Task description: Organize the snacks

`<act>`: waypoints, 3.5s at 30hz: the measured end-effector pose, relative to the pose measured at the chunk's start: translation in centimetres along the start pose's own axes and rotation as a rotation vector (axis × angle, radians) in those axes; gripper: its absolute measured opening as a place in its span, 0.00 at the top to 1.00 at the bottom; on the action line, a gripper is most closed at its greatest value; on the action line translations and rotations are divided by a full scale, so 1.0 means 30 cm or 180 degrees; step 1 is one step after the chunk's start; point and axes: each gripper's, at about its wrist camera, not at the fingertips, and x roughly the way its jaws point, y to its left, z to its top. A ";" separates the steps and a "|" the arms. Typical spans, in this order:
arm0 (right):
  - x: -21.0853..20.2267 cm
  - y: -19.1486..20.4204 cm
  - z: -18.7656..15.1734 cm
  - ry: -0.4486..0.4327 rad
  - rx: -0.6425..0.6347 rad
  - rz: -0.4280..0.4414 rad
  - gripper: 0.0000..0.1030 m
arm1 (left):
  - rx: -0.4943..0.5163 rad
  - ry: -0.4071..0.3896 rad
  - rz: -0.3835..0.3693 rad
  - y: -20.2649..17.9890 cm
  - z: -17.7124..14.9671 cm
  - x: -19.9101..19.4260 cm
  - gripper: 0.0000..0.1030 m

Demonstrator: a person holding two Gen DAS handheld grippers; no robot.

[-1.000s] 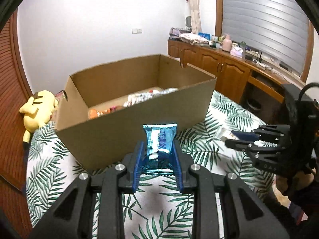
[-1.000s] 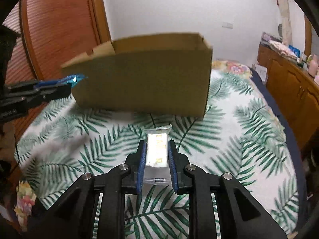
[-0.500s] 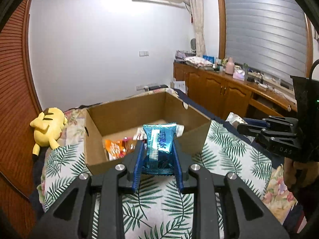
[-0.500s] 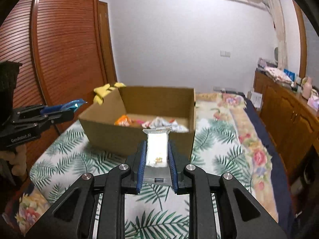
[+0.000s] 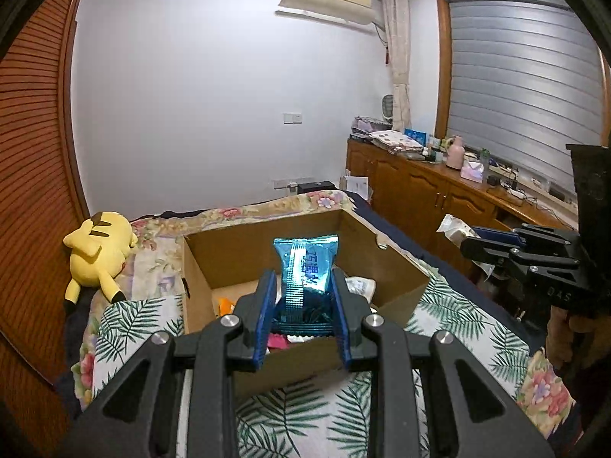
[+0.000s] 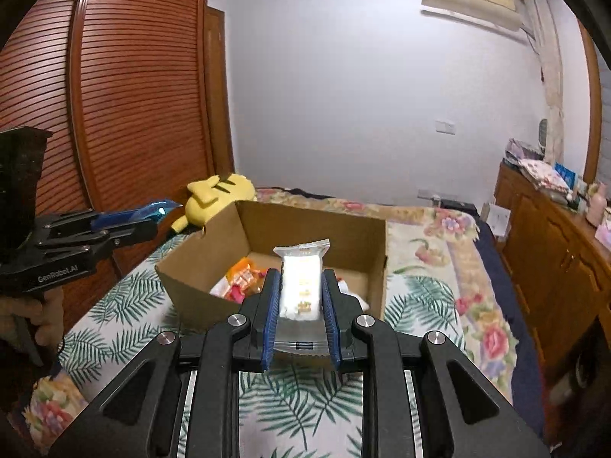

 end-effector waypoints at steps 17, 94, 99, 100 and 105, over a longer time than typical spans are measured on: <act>0.321 -0.004 0.026 0.0212 -0.0089 0.0172 0.81 | -0.0118 0.0226 0.0056 0.140 -0.030 0.322 0.74; -0.180 0.164 -0.252 -0.0065 0.0301 -0.0386 0.00 | -0.0166 -0.0230 0.0848 -0.157 -0.293 -0.327 0.07; -0.208 0.162 -0.269 -0.0087 0.0331 -0.0447 0.00 | -0.0114 -0.0182 0.0860 -0.191 -0.326 -0.340 0.07; -0.214 0.161 -0.273 -0.0089 0.0336 -0.0455 0.00 | -0.0127 -0.0174 0.0876 -0.197 -0.329 -0.340 0.07; -0.246 0.156 -0.291 -0.0121 0.0377 -0.0501 0.00 | -0.0189 -0.0204 0.0903 -0.221 -0.359 -0.363 0.07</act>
